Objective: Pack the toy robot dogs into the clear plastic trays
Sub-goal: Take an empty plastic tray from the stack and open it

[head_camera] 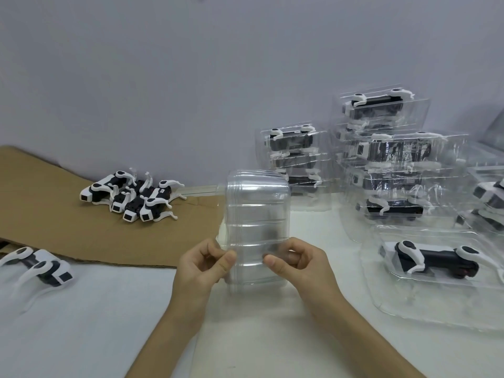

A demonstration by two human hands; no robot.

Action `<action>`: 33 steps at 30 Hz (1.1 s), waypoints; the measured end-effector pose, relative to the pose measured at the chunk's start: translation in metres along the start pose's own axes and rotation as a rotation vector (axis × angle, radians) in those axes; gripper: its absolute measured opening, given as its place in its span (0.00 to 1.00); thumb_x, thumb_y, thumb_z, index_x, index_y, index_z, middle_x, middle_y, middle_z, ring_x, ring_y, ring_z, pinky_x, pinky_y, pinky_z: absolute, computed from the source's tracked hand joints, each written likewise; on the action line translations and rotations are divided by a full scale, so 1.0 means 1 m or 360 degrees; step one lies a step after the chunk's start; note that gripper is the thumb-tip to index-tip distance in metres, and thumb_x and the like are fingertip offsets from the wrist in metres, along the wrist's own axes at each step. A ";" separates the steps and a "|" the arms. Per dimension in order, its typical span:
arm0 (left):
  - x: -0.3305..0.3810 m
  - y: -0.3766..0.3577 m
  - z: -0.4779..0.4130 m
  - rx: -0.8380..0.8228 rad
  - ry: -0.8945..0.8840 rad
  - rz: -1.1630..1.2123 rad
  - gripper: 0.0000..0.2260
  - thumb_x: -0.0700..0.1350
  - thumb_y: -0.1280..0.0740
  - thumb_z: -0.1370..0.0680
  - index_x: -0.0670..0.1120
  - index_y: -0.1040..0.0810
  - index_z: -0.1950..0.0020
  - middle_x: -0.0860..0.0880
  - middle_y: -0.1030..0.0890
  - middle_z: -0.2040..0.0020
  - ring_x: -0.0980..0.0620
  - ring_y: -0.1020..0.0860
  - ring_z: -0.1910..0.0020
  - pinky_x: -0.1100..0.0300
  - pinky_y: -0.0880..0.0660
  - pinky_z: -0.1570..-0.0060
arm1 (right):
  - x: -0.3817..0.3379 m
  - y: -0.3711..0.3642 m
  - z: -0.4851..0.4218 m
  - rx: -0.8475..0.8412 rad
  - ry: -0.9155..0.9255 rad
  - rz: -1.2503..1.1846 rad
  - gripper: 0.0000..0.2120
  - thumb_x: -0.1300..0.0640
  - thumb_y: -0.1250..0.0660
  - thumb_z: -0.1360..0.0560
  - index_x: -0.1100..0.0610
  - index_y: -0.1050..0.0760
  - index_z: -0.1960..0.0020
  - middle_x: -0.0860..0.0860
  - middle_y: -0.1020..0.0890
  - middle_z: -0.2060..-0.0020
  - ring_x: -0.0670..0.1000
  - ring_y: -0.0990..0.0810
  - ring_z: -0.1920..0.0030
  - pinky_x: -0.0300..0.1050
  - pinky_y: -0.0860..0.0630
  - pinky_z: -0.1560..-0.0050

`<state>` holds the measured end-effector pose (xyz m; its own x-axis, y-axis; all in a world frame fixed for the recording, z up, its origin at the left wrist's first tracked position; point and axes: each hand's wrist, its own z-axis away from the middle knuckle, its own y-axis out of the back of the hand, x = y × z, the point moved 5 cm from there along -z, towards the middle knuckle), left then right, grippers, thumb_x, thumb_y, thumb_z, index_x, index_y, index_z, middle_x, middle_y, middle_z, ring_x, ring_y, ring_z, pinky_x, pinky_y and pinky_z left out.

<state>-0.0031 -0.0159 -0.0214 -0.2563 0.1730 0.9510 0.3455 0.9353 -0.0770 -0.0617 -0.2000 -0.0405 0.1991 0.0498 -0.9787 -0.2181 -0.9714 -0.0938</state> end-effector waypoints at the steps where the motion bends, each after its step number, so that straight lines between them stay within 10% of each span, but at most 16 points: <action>1: 0.000 0.000 -0.001 -0.0018 0.0037 0.0037 0.14 0.45 0.24 0.31 0.51 0.28 0.70 0.49 0.31 0.68 0.53 0.30 0.70 0.64 0.29 0.67 | -0.001 0.000 0.000 0.0007 0.0006 -0.0007 0.09 0.59 0.23 0.27 0.63 0.20 0.52 0.56 0.13 0.57 0.56 0.14 0.52 0.46 0.21 0.49; 8: 0.001 -0.004 -0.001 -0.0124 0.0179 0.0272 0.15 0.50 0.20 0.34 0.50 0.25 0.70 0.47 0.23 0.62 0.49 0.24 0.61 0.59 0.22 0.59 | -0.001 -0.002 -0.001 -0.0013 0.0055 -0.0109 0.16 0.50 0.25 0.30 0.62 0.21 0.53 0.66 0.18 0.56 0.57 0.19 0.55 0.50 0.26 0.49; 17: 0.006 -0.001 -0.002 -0.0137 0.0203 0.0292 0.16 0.52 0.22 0.32 0.50 0.28 0.68 0.43 0.21 0.61 0.47 0.22 0.62 0.51 0.23 0.59 | -0.008 -0.003 -0.003 -0.0071 0.0070 -0.0162 0.11 0.52 0.24 0.30 0.57 0.18 0.53 0.55 0.17 0.61 0.48 0.18 0.57 0.38 0.26 0.53; 33: 0.011 0.000 0.001 -0.0173 0.0166 0.0358 0.12 0.50 0.27 0.31 0.48 0.27 0.68 0.49 0.19 0.62 0.52 0.25 0.70 0.61 0.26 0.70 | -0.018 0.003 -0.001 -0.0052 0.0110 -0.0056 0.07 0.49 0.24 0.29 0.52 0.18 0.57 0.50 0.21 0.68 0.47 0.23 0.63 0.38 0.28 0.57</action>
<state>-0.0062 -0.0134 -0.0114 -0.0696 0.3345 0.9398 0.4796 0.8373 -0.2625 -0.0654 -0.2038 -0.0227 0.2717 0.0689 -0.9599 -0.1790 -0.9764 -0.1208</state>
